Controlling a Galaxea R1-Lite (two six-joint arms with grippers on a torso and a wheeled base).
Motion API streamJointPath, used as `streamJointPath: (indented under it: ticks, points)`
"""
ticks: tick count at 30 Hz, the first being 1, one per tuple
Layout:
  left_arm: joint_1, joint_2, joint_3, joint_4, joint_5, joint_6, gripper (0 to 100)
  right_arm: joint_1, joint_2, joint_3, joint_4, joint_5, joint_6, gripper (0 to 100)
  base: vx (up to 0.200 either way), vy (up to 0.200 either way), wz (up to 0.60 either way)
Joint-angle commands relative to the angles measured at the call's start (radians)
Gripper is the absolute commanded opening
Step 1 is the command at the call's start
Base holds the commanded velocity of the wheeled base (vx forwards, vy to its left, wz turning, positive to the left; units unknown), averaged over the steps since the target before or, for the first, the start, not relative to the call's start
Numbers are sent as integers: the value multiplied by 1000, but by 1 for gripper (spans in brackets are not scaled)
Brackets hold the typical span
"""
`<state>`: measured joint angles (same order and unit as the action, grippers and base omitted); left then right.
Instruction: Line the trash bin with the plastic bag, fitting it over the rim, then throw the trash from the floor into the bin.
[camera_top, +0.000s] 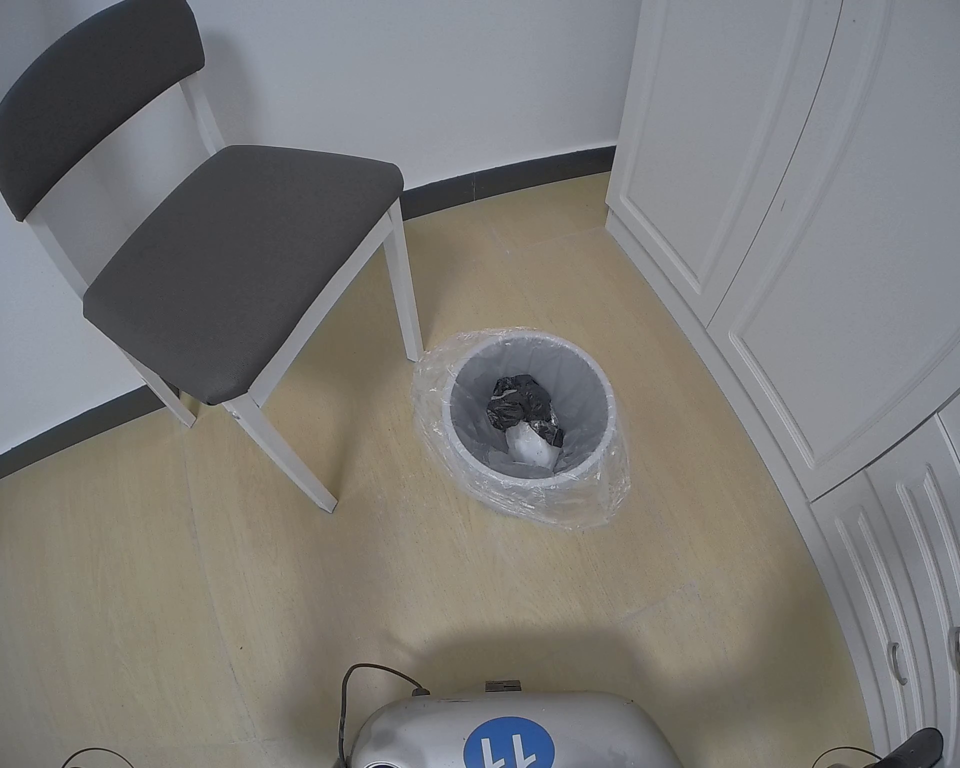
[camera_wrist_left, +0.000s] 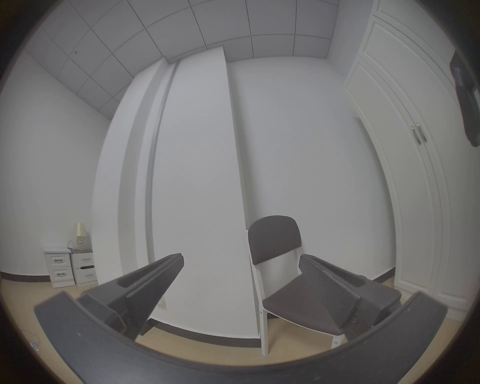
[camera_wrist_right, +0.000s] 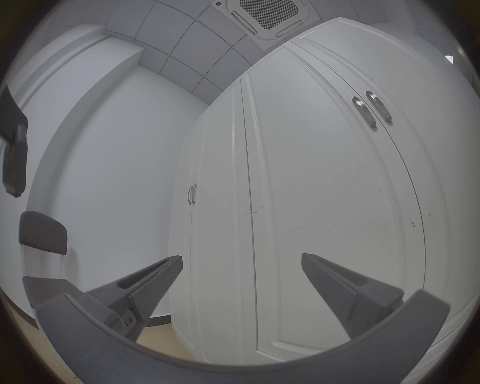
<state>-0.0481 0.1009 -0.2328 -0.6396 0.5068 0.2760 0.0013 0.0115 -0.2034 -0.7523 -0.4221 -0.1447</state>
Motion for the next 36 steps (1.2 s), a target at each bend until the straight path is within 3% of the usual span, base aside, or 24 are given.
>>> streamJointPath:
  ticks: [1,8,13,18,19,22,23,26,36]
  points:
    - [34,-73,-3,35,-1,0,100,0,-11,1,-5,-1,2,100,0,0,0]
    - [45,-101,-16,70,-2,-20,100,0,-11,32,-82,-1,-4,100,0,0,0]
    - [45,-101,59,78,-22,-37,100,0,-11,85,-162,5,-38,100,0,0,0]
    - [45,-99,179,80,-189,-83,100,0,-11,150,-216,16,-69,100,0,0,0]
    - [45,-101,213,92,-240,-126,100,0,-11,173,-220,20,-72,100,0,0,0]
    - [45,-101,233,136,-287,-173,100,0,-11,199,-220,36,-72,100,0,0,0]
    - [45,-101,230,202,-306,-231,100,0,-11,203,-217,46,-70,100,0,0,0]
    - [45,-101,231,270,-312,-288,100,0,-11,203,-203,48,-69,100,0,0,0]
    - [45,-101,231,477,-312,-293,100,0,-11,203,-194,48,-70,100,0,0,0]
